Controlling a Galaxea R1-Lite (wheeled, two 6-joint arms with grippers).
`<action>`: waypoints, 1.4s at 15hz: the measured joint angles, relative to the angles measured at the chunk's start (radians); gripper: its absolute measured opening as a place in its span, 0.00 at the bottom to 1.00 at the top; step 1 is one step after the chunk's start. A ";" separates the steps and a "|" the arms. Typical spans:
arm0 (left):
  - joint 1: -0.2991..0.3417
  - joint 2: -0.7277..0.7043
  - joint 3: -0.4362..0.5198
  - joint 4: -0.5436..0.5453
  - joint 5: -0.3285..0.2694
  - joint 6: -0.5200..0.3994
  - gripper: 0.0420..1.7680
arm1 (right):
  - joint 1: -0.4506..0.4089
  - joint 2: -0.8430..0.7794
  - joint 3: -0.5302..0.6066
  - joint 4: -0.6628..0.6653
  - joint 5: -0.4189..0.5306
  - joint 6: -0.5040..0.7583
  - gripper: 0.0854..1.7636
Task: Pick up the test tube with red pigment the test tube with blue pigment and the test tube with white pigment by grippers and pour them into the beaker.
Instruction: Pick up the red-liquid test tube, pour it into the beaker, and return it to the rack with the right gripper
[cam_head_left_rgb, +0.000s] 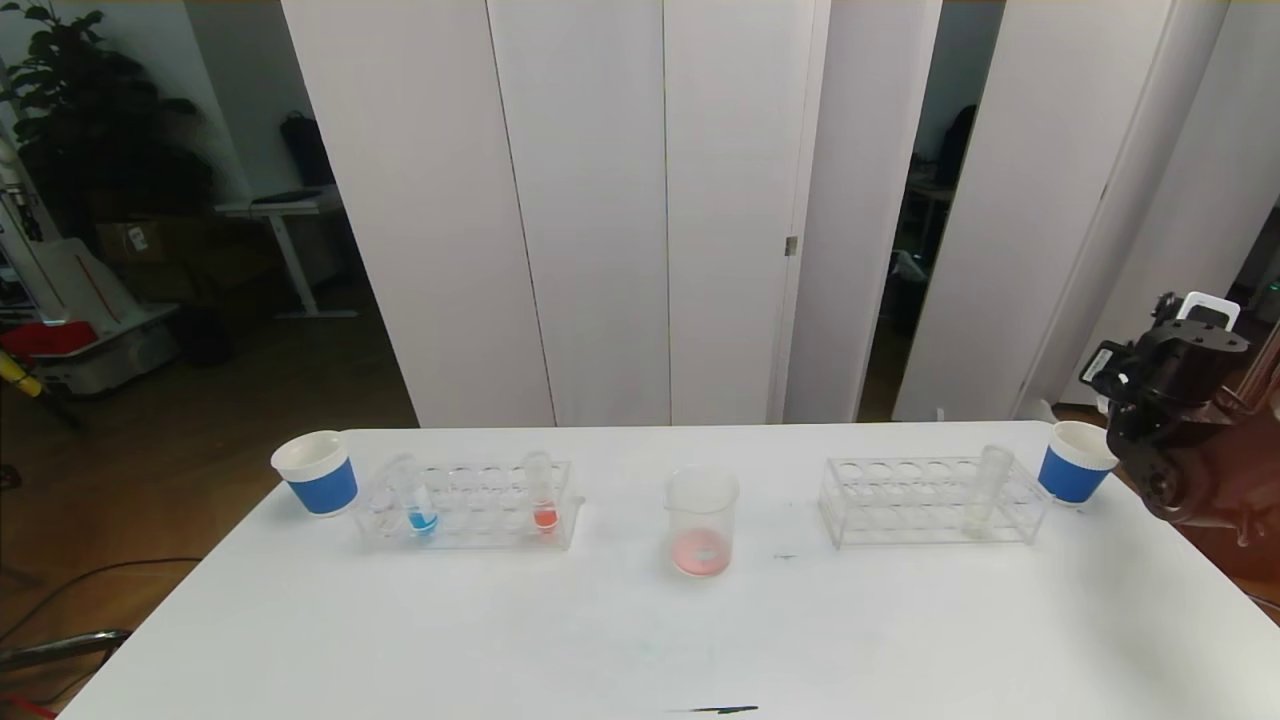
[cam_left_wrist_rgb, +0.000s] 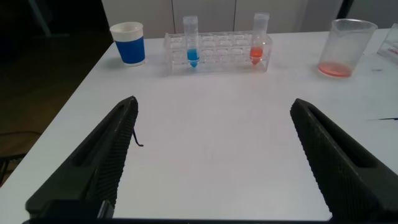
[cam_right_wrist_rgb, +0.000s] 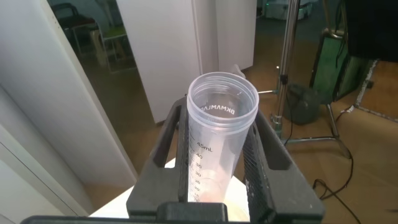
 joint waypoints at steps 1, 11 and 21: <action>0.000 0.000 0.000 0.000 0.000 0.000 0.99 | 0.000 0.020 0.004 -0.008 0.000 0.000 0.29; 0.000 0.000 0.000 0.000 0.000 0.000 0.99 | -0.001 0.159 0.060 -0.100 -0.004 -0.005 0.29; 0.000 0.000 0.000 0.000 0.000 0.000 0.99 | 0.000 0.114 0.080 -0.095 -0.001 -0.005 0.99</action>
